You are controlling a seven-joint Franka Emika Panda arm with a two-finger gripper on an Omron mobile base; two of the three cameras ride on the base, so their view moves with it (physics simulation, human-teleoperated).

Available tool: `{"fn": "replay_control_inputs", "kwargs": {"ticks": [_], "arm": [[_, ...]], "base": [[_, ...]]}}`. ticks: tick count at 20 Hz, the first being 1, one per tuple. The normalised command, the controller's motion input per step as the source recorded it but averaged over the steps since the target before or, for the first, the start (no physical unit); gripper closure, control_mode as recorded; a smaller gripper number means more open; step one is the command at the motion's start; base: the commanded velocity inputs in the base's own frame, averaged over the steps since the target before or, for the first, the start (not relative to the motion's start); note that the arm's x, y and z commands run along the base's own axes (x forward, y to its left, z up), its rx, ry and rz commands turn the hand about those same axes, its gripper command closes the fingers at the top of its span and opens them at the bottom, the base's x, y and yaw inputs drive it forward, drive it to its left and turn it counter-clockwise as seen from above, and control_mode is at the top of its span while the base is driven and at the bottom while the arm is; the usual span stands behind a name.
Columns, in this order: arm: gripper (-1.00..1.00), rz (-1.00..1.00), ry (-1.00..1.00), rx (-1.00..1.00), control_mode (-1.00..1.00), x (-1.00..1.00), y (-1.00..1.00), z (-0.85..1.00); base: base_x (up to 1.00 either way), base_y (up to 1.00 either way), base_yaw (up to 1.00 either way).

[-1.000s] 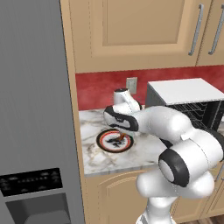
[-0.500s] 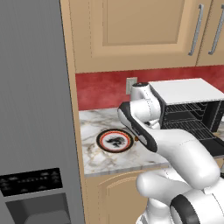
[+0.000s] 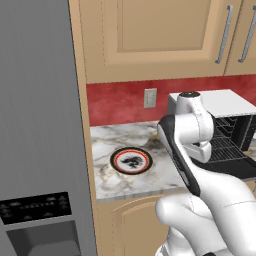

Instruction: Open the toaster oven door. Place the baguette on the top rack in the toaster oven and place the chicken drumstick on the bottom rack.

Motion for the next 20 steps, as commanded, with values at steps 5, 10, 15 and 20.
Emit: {"fn": "replay_control_inputs", "kwargs": {"ticks": [5,10,15,20], "arm": [[1.0,-0.04,0.0,0.0,-1.0,-0.4,-0.59,0.41],[1.0,-0.04,0.0,0.0,-1.0,-0.04,-0.8,0.22],[1.0,0.0,0.0,0.0,-1.0,0.0,-0.9,0.06],[1.0,0.0,0.0,0.0,-1.0,0.0,-0.84,0.0]], "base": [[0.0,0.0,0.0],[0.0,0.0,0.0],[0.0,0.0,0.0],[0.0,0.0,0.0]]}}
